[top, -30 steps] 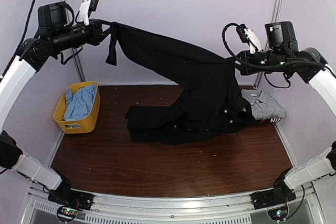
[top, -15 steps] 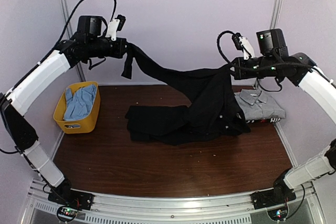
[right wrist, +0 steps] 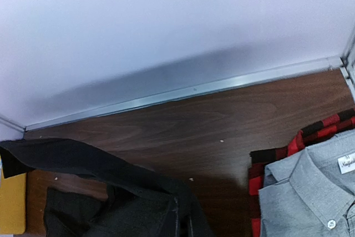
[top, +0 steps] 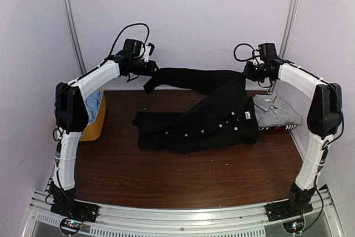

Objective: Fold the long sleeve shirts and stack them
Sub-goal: Place the crumpled shirt at the center of the board, then pick up the crumpled shirt from the center of the board.

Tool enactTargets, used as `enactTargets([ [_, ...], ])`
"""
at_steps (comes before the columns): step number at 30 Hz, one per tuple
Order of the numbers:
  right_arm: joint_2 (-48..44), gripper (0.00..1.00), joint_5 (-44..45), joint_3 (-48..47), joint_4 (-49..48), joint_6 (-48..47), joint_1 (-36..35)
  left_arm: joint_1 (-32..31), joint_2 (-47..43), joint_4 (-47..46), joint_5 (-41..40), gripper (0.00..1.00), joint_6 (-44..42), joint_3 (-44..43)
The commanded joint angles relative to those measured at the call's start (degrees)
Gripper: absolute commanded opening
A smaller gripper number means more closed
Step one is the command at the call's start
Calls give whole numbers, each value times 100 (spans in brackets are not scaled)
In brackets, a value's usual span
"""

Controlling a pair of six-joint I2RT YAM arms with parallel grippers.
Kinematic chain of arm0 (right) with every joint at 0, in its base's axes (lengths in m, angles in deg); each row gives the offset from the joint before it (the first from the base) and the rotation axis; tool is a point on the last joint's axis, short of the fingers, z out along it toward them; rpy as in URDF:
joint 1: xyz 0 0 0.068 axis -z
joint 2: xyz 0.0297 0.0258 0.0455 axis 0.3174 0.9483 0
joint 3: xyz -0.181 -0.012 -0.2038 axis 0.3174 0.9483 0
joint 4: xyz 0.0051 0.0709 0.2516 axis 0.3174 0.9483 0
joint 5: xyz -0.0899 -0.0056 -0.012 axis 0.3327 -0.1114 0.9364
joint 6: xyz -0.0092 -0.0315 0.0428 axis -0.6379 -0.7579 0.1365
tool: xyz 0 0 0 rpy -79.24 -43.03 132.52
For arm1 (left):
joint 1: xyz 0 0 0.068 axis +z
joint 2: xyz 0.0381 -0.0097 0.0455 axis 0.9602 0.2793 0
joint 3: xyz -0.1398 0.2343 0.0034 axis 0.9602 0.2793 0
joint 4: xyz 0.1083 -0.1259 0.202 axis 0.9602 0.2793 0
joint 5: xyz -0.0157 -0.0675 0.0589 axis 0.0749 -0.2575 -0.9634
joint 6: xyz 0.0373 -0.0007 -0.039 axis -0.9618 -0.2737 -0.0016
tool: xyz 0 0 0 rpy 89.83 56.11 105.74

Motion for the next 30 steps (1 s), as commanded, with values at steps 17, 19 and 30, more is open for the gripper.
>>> enactTargets([
  [17, -2898, 87, 594, 4509, -624, -124, -652, -591, -3218, -1739, 435, 98, 300, 5404],
  [19, -3201, 88, 664, 5040, -722, -9, -773, -899, -3531, -1877, 389, 98, 245, 6024],
  [30, -2722, 89, 758, 5921, -1276, -71, -808, -1759, -3502, -2487, -86, 98, 113, 7612],
])
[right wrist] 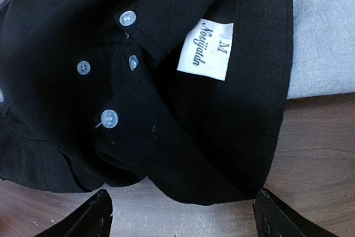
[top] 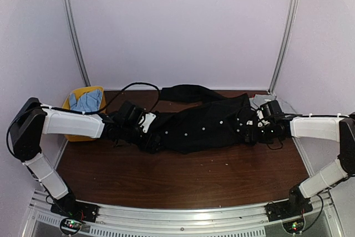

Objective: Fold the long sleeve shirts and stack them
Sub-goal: Pick up the crumpled shirt from the center of the board.

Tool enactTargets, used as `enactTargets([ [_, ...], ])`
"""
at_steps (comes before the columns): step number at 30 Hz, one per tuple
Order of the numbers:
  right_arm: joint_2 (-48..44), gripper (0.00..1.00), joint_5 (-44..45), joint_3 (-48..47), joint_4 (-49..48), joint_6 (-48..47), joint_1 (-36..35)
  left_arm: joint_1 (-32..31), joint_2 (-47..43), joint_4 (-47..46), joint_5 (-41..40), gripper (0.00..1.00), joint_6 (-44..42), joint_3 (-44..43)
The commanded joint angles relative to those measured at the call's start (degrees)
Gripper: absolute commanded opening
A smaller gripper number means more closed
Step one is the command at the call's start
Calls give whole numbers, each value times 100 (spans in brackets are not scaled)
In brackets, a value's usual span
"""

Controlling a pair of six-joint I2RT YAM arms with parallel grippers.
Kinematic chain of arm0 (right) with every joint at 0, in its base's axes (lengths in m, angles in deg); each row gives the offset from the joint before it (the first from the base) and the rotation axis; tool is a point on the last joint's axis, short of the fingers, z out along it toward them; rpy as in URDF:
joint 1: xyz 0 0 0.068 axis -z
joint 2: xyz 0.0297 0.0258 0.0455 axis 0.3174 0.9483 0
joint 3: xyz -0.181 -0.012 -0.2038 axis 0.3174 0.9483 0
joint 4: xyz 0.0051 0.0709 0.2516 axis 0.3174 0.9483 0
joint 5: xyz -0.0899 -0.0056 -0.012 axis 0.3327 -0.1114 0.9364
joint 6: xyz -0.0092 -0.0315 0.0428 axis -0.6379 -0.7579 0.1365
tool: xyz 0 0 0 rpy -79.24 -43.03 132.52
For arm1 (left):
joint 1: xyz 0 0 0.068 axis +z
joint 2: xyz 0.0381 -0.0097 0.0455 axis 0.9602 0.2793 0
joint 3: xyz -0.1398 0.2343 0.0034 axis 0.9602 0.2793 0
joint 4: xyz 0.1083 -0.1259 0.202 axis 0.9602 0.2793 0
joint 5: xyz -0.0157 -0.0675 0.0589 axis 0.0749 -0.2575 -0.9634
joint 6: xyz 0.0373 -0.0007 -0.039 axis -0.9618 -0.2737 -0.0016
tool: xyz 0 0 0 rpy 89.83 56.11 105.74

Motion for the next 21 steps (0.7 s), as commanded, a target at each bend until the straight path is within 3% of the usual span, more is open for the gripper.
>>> enactTargets([
  [1, 376, 89, 234, -52, -422, -74, 3, -12, 319, -455, -570, 98, -136, 41],
  [6, 649, 88, 465, -151, -309, -216, 3, -21, 876, -48, -1096, 95, -327, -181],
  [13, 779, 87, 1194, -200, -295, -310, 5, -20, 1251, -236, -760, 74, -265, -154],
  [15, 915, 84, 1229, -271, -351, -315, 3, -20, 1295, -317, -702, 63, -250, -157],
  [17, 1020, 75, 1274, -369, -398, -367, 3, -21, 1334, -375, -645, 49, -243, -176],
  [18, 1036, 67, 1233, -413, -404, -370, 3, -21, 1338, -377, -596, 40, -243, -190],
  [21, 914, 41, 937, -462, -428, -406, 3, -16, 1255, -323, -346, 4, -234, -214],
])
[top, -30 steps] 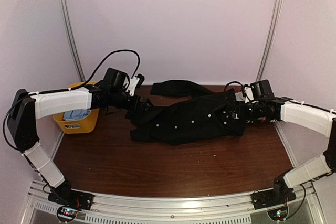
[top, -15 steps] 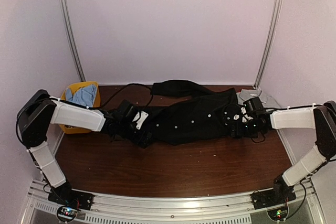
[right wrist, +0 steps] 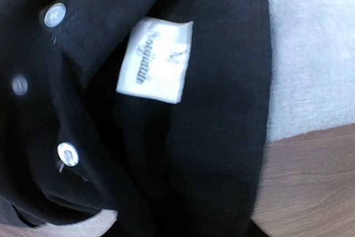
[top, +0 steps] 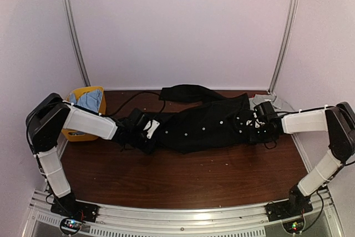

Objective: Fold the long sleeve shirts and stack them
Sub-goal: Pick up the crumpled shirt from the center of the board, then place the crumpled shirt at the center of the board.

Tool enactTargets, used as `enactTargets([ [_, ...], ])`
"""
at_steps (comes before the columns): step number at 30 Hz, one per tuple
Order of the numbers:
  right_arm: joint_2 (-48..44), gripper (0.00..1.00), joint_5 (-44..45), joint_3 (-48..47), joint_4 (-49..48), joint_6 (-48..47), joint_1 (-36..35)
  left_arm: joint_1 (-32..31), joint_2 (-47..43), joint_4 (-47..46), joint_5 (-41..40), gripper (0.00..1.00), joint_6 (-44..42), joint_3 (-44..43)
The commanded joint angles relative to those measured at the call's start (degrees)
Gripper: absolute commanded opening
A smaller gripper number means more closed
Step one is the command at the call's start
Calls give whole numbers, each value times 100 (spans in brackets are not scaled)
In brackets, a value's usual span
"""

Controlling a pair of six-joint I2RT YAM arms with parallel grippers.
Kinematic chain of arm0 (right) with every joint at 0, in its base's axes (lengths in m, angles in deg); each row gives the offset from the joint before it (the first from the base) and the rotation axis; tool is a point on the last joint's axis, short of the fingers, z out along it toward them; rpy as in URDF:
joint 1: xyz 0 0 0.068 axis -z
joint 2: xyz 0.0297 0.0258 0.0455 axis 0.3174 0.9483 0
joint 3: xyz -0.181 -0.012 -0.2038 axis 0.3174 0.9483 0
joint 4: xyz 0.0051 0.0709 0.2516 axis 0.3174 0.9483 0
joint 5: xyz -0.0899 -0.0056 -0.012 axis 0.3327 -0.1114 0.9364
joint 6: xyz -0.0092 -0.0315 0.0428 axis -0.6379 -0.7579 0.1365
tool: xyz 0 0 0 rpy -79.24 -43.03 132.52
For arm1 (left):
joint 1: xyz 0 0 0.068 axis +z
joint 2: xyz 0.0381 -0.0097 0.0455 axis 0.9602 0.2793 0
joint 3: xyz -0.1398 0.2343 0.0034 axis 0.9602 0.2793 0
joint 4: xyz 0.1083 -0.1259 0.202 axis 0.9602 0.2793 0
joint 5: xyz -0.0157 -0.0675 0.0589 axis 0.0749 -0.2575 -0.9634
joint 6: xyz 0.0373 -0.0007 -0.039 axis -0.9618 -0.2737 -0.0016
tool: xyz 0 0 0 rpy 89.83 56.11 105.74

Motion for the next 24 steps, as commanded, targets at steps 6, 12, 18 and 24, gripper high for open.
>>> enactTargets([
  [6, -1152, 0, -990, -88, 372, -6, -46, -12, -966, 266, 1204, 0, 371, 56],
  [12, -2757, 0, -2186, -358, 1700, 275, -322, -3, -2755, 918, 1736, 0, 897, -60],
  [18, -3898, 0, -2952, -1265, 2557, 790, -349, 196, -3728, 1686, 1514, 0, 1123, -847],
  [24, -3712, 0, -2571, -1985, 2857, 829, -322, 1070, -3264, 1839, 1714, 0, 1068, -1444],
])
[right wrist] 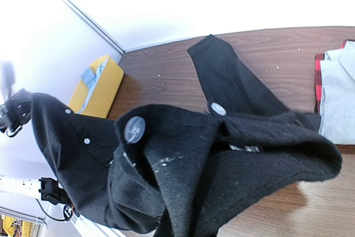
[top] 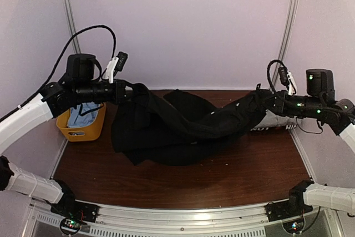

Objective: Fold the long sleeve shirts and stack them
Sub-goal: Place the crumpled shirt at the center of the board.

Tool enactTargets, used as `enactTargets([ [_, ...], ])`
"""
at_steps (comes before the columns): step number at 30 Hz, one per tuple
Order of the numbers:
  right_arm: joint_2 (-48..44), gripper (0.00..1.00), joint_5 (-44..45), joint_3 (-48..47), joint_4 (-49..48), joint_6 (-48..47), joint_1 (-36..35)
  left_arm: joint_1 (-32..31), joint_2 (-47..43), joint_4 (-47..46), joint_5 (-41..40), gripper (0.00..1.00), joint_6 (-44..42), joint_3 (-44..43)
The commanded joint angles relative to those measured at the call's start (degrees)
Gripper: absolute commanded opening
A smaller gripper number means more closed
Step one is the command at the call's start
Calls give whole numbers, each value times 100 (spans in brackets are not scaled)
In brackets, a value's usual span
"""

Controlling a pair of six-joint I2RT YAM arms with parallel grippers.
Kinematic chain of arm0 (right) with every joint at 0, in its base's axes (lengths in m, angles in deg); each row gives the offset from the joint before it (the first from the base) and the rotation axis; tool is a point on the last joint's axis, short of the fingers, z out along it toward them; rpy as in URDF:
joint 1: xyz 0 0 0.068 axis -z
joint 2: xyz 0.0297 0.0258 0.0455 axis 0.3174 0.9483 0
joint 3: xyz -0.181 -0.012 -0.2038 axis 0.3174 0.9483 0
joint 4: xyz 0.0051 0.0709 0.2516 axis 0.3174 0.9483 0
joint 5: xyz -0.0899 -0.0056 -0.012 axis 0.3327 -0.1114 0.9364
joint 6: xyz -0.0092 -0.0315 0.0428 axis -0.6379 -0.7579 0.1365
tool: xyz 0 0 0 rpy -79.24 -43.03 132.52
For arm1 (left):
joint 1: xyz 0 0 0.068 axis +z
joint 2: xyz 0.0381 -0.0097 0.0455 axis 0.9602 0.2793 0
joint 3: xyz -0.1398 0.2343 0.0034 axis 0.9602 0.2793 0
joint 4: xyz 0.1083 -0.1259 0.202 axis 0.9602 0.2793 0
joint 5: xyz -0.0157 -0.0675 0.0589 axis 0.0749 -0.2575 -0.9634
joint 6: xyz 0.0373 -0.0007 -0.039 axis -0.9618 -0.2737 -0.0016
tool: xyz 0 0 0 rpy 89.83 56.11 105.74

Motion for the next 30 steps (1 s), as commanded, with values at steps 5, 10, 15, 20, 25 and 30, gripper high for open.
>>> enactTargets([
  [5, 970, 0, 1395, -575, 591, -342, 174, 1152, 1447, 250, -104, 0, -62, -474],
  [10, 1823, 0, 1751, -417, 262, -755, 482, 1335, 2749, 70, -119, 0, -86, -793],
  [15, 2699, 2, 1328, -139, -264, -1040, 751, 1359, 3837, -49, 34, 0, -135, -1306],
  [20, 3358, 9, 1269, -126, -499, -1176, 871, 1361, 4576, -130, 96, 0, -145, -1867],
  [25, 3378, 25, 1564, -182, -540, -1139, 872, 1437, 5010, -204, 52, 11, -100, -2281],
  [30, 2833, 44, 1925, -65, -392, -1124, 856, 1508, 5098, -360, -159, 32, -42, -2460],
])
